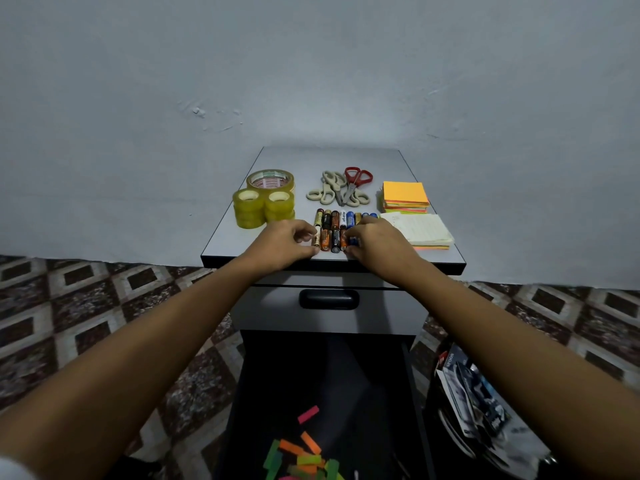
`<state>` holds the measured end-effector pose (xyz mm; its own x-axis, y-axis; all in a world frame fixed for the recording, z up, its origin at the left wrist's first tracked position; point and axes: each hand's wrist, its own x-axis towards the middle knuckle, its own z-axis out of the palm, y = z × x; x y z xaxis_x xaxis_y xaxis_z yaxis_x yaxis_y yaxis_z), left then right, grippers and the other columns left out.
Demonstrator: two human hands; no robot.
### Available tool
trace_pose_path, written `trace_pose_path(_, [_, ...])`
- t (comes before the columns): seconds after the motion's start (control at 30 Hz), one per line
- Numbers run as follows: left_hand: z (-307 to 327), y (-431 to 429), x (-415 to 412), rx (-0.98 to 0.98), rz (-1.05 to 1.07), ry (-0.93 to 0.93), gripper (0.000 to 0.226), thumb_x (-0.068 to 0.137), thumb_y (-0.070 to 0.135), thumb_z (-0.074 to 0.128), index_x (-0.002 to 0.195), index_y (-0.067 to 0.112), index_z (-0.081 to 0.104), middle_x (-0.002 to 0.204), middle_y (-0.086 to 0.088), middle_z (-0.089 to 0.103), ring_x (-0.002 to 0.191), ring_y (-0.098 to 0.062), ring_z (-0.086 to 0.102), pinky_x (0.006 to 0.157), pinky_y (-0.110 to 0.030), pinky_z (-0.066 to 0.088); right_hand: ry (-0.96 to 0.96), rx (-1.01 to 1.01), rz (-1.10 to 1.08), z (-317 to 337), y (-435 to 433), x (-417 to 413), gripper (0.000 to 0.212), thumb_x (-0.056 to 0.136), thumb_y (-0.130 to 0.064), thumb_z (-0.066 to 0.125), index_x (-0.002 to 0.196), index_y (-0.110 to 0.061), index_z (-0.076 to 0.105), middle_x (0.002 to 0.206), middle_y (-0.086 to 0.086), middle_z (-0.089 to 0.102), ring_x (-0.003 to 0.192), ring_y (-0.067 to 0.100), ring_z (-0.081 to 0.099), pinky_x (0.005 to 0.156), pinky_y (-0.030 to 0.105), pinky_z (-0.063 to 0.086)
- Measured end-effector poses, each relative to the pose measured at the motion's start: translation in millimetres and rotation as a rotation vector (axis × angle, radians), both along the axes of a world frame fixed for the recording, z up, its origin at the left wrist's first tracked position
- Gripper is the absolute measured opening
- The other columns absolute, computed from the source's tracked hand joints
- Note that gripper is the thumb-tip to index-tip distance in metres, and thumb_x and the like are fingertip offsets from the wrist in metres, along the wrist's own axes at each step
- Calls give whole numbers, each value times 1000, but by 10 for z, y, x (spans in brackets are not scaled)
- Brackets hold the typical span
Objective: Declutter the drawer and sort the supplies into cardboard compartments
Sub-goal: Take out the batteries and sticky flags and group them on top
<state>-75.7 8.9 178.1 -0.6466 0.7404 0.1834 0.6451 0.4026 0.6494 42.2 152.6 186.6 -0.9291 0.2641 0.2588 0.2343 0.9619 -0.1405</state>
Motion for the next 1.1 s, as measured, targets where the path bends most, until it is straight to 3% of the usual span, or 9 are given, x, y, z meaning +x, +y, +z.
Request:
trace_pose_path(0.77, [44, -86, 98, -6, 12, 52, 43, 83, 21, 70, 123, 12, 59, 119, -5, 62, 101, -8, 53, 83, -19, 40, 48, -42, 6, 15, -71, 125, 35, 89, -23, 59, 121, -9, 61, 120, 15, 55, 110, 29, 50, 89, 34, 43])
trace_pose_path(0.93, [15, -225, 306, 67, -3, 143, 40, 84, 23, 68, 122, 13, 60, 119, -2, 61, 106, -11, 54, 85, -19, 39, 101, -90, 33, 5, -147, 248, 36, 89, -22, 60, 123, -10, 61, 117, 15, 58, 108, 30, 53, 88, 34, 43])
trace_pose_path(1.1, [-310, -488, 610, 63, -135, 181, 34, 81, 16, 72, 114, 12, 65, 104, 2, 61, 95, -3, 53, 80, 1, 34, 83, -202, 77, -174, -306, 561, 38, 88, -24, 63, 124, -12, 60, 116, 10, 59, 109, 25, 55, 91, 29, 40])
